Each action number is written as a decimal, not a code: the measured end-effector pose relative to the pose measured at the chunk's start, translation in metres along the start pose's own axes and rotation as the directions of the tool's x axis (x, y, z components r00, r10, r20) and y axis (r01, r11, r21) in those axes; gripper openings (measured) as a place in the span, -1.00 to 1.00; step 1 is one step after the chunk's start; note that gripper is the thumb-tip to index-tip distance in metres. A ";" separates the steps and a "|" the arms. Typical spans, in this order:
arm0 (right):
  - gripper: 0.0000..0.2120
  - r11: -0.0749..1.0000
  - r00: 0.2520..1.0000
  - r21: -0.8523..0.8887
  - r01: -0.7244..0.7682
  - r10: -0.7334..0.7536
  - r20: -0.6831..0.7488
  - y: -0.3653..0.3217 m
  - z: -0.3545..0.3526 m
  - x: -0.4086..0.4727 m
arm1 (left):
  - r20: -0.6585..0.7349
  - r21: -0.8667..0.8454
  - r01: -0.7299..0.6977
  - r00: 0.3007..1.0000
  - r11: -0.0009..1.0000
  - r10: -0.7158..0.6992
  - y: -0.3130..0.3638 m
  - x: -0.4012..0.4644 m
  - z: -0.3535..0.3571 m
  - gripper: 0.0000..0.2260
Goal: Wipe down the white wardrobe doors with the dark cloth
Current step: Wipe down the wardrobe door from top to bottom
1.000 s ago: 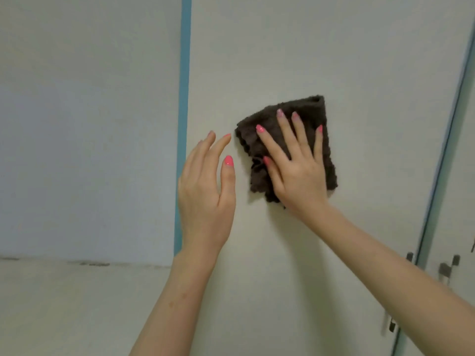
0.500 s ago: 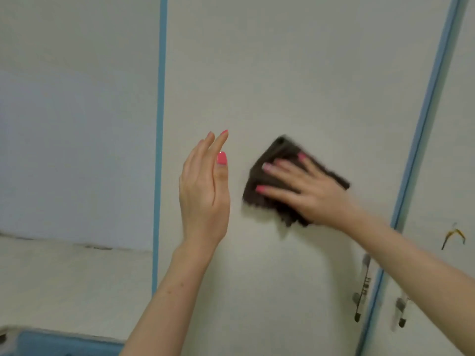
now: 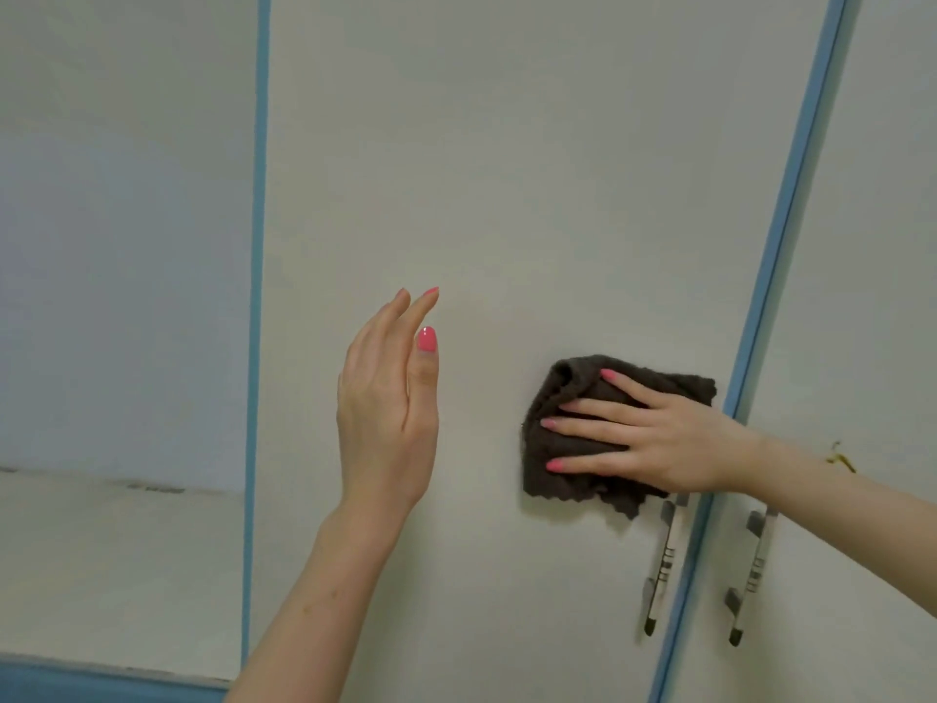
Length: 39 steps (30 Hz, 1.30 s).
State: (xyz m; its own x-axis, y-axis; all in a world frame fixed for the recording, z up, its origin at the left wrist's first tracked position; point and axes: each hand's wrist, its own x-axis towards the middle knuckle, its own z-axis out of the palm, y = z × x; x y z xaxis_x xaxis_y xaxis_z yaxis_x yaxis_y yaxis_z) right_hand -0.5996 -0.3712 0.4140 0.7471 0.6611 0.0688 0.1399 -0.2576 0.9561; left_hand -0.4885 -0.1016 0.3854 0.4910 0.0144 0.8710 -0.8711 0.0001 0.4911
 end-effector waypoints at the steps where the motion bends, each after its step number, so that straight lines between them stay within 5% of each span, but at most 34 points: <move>1: -0.44 1.000 1.000 -0.006 0.027 -0.027 0.015 0.005 0.001 -0.007 | 0.006 0.003 0.003 1.000 1.000 -0.003 0.001 -0.002 0.001 -0.61; 5: -0.53 0.986 0.988 -0.088 -0.140 0.133 -0.085 0.041 -0.006 -0.034 | 0.007 0.018 0.009 1.000 1.000 -0.009 0.005 -0.004 0.006 -0.61; 10: -0.56 0.817 0.797 0.011 -0.577 0.566 -0.210 0.051 -0.015 -0.043 | -0.002 0.022 0.010 1.000 1.000 -0.010 0.012 -0.011 0.013 -0.61; 12: -0.58 0.830 0.809 0.023 -0.557 0.548 -0.213 0.036 -0.009 -0.041 | -0.001 0.024 0.014 1.000 1.000 -0.014 0.015 -0.015 0.016 -0.61; 16: -0.50 0.981 0.979 -0.034 -0.190 0.187 -0.083 0.003 0.007 -0.065 | 0.011 0.035 0.023 1.000 0.999 -0.023 0.021 -0.022 0.022 -0.61; 19: -0.49 0.999 1.000 -0.041 -0.026 0.025 -0.018 0.005 0.008 -0.074 | 0.005 0.058 0.030 1.000 0.998 -0.030 0.022 -0.028 0.020 -0.60; 22: -0.58 1.000 0.999 -0.025 0.005 -0.006 -0.049 0.023 0.001 -0.062 | -0.016 0.089 0.041 0.999 0.995 -0.039 0.022 -0.033 0.017 -0.60; 24: -0.60 0.991 0.986 -0.012 -0.130 0.128 -0.106 0.033 -0.006 -0.046 | -0.023 0.113 0.044 0.999 0.993 -0.041 0.021 -0.035 0.017 -0.59; 29: -0.49 0.747 0.731 0.143 -0.650 0.665 -0.151 0.020 -0.014 0.011 | -0.011 0.114 0.057 0.998 0.992 -0.056 0.024 -0.041 0.024 -0.59; 34: -0.48 0.415 0.406 0.312 -0.854 0.909 -0.099 -0.081 0.002 0.060 | -0.014 0.084 0.066 0.998 0.994 -0.065 0.019 -0.043 0.031 -0.61; 36: -0.43 0.432 0.444 0.310 -0.847 0.895 -0.037 -0.144 0.017 0.068 | -0.012 0.077 0.078 0.997 0.994 -0.077 0.012 -0.043 0.032 -0.61; 39: -0.34 0.636 0.670 0.264 -0.725 0.740 0.058 -0.240 0.040 0.057 | 0.022 0.091 0.093 0.995 0.991 -0.096 -0.001 -0.046 0.030 -0.61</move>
State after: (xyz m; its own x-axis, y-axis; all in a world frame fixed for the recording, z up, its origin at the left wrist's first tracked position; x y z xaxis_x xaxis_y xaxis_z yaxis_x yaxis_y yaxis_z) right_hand -0.5648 -0.3000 0.1774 0.6413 0.2114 0.7376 -0.2814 -0.8295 0.4824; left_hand -0.5100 -0.1325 0.3458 0.5720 -0.0081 0.8202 -0.8173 -0.0896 0.5692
